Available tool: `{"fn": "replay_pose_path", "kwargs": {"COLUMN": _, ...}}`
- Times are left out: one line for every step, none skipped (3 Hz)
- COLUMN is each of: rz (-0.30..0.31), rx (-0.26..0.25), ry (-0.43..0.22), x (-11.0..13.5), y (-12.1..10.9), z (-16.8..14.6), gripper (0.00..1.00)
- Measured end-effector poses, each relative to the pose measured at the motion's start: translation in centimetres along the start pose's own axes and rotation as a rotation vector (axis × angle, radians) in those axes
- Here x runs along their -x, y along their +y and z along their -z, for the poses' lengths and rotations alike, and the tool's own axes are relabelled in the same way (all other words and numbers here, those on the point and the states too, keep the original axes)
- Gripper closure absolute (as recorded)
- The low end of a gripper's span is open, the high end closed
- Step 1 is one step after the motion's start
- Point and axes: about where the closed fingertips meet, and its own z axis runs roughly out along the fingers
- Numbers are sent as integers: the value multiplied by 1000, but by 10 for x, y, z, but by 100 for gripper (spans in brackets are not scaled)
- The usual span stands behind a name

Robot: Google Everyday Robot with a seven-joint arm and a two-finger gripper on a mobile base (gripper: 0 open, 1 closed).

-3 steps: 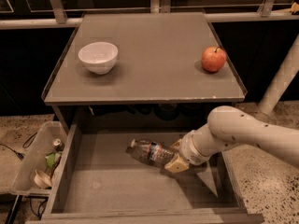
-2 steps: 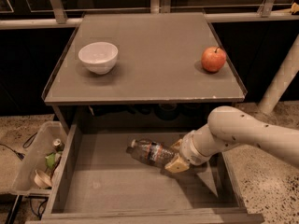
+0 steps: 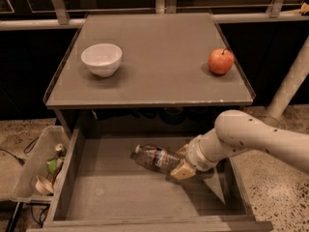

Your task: Place water bottle into top drawer

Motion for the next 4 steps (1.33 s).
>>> {"fn": "replay_pose_path", "kwargs": {"rz": 0, "rx": 0, "ry": 0, "x": 0, "y": 0, "z": 0, "gripper": 36}}
{"fn": "replay_pose_path", "kwargs": {"rz": 0, "rx": 0, "ry": 0, "x": 0, "y": 0, "z": 0, "gripper": 13}}
{"fn": "replay_pose_path", "kwargs": {"rz": 0, "rx": 0, "ry": 0, "x": 0, "y": 0, "z": 0, "gripper": 0}}
{"fn": "replay_pose_path", "kwargs": {"rz": 0, "rx": 0, "ry": 0, "x": 0, "y": 0, "z": 0, "gripper": 0}}
